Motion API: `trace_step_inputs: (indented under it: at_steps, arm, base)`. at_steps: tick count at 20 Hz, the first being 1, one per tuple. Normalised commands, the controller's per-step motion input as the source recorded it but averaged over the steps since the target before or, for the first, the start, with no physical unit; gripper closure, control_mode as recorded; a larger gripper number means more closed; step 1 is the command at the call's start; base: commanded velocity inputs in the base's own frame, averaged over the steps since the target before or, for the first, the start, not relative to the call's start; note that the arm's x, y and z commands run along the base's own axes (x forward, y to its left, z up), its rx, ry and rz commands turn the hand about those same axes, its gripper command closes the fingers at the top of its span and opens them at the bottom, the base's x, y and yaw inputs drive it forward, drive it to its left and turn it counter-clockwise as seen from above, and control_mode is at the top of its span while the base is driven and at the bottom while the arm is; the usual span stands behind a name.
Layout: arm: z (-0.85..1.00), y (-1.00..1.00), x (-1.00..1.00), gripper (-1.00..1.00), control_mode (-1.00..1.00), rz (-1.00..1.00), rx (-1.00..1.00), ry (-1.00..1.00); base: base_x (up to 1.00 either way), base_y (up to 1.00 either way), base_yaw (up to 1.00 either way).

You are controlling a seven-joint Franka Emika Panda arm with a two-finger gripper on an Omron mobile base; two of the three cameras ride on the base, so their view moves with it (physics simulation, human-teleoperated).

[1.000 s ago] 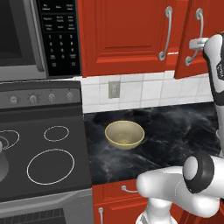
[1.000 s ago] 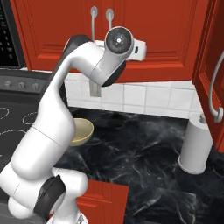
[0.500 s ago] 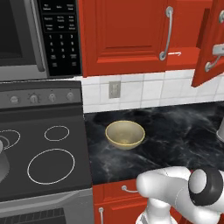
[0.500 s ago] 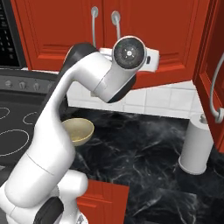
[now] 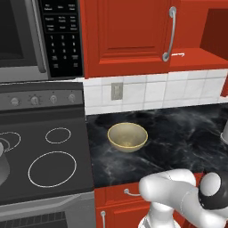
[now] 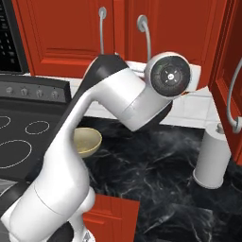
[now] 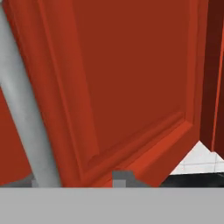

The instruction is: Open the cabinet and move the ladle to the pot. Then close the cabinet.

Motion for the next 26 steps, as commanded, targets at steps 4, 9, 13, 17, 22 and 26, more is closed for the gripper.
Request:
trace_step_inputs:
  at_steps: [4, 9, 13, 17, 22, 26]
  arm:
    - [-0.29, -0.54, -0.17, -1.00, -1.00, 0.00, 0.00, 0.00]
    - [-0.42, -0.07, -0.24, -1.00, -1.00, 0.00, 0.00, -0.01]
    - [-0.54, 0.04, -0.83, -1.00, -1.00, -0.04, -0.01, -0.14]
    - [-0.58, 0.34, -1.00, -1.00, -1.00, -0.08, -0.04, -0.23]
    - [-0.31, 0.44, -1.00, -1.00, -1.00, -0.12, -0.06, -0.26]
    - [-0.08, 0.82, -0.97, -1.00, -1.00, -0.14, -0.10, -0.21]
  base:
    - [0.00, 0.00, 0.00]
    - [0.00, 0.00, 0.00]
    - [0.00, 0.00, 0.00]
    - [0.00, 0.00, 0.00]
    - [0.00, 0.00, 0.00]
    - [0.00, 0.00, 0.00]
